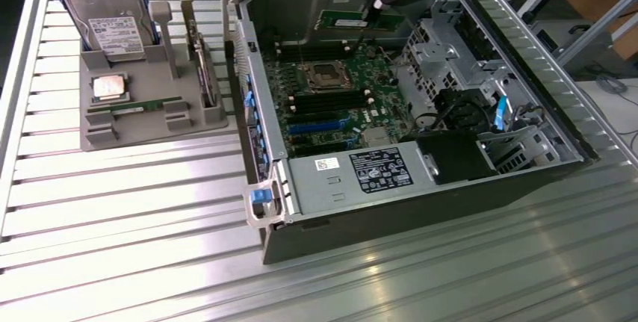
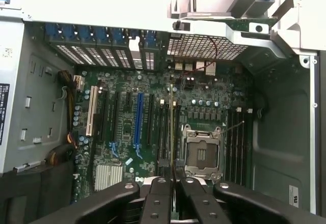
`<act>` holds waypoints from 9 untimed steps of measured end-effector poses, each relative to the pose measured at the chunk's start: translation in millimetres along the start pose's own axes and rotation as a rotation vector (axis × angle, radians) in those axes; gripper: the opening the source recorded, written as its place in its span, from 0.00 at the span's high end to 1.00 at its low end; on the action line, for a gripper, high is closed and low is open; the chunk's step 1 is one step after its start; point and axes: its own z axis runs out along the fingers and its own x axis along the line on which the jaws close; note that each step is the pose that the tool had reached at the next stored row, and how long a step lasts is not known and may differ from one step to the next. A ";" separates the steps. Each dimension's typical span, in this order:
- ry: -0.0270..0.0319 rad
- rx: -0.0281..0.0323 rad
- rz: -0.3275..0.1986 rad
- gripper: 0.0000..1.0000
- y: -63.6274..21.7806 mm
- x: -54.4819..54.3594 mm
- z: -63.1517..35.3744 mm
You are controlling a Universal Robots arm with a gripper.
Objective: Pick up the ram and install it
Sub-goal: 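Pick up the ram and move it above insertion slot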
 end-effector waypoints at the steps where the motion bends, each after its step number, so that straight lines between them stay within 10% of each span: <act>1: -0.0001 -0.0004 0.000 0.87 -1.0 0.1 -0.1; 9: -0.0003 -0.0053 0.000 0.87 -11.4 0.8 -2.1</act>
